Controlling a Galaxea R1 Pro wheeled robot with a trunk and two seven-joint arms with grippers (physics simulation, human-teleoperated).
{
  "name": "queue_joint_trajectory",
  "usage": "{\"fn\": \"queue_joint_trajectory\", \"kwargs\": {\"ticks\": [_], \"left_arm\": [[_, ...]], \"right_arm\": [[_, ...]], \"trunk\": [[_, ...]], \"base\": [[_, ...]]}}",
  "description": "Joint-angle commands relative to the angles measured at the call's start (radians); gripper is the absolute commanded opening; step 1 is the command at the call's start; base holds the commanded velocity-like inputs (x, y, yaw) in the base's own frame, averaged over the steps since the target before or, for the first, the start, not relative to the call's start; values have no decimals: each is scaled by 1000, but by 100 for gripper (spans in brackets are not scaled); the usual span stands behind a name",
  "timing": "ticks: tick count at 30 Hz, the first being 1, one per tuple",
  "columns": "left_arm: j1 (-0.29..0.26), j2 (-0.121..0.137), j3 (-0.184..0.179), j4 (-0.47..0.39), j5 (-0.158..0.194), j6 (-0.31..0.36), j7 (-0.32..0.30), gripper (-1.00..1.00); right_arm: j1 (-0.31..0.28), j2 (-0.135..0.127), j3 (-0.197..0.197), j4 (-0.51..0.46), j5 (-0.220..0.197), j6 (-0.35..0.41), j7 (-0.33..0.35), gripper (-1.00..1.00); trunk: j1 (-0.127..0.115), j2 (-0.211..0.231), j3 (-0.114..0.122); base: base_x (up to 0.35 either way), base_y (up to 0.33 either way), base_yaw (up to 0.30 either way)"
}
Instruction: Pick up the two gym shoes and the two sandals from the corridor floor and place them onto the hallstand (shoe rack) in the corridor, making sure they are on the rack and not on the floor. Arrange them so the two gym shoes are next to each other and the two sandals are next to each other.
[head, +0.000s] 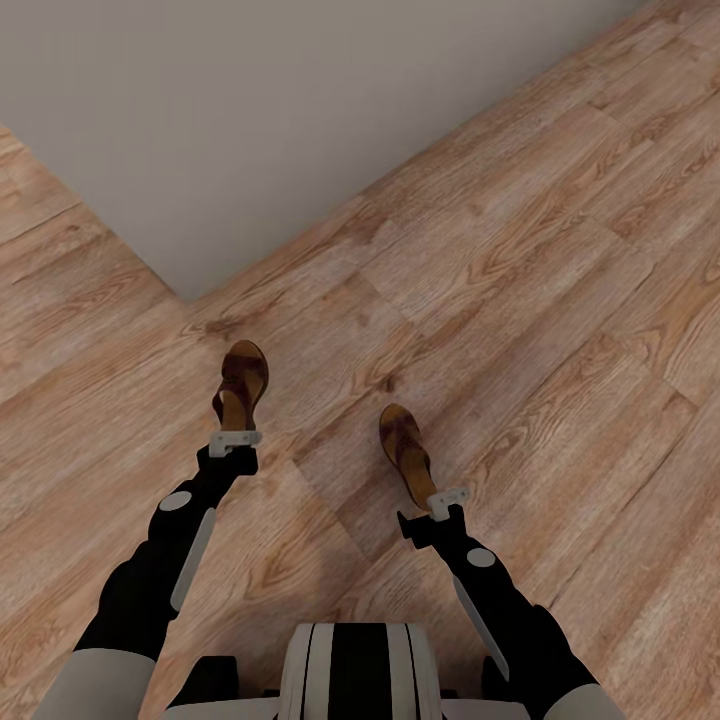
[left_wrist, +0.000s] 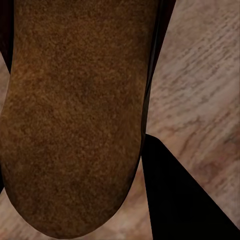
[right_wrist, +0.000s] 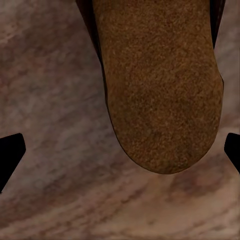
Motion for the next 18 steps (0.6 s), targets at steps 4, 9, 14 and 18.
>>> {"fn": "queue_joint_trajectory", "kwargs": {"ticks": [4, 9, 14, 18], "left_arm": [[0, 1, -1, -2, 2, 7, -3, -100], [0, 1, -1, -2, 2, 6, -3, -100], [0, 1, 0, -2, 2, 6, -3, -100], [0, 1, -1, -2, 2, 6, -3, -100]], "right_arm": [[0, 0, 1, -2, -1, 5, 0, 100], [0, 0, 1, -2, -1, 5, 0, 100], [0, 1, 2, -1, -1, 5, 0, 100], [0, 1, 2, 0, -1, 5, 0, 100]], "trunk": [[0, 0, 0], [0, 0, 0], [0, 0, 0], [0, 0, -1]], "base": [[0, 0, -121], [0, 0, -137], [0, 0, -19], [0, 0, -2]]}}
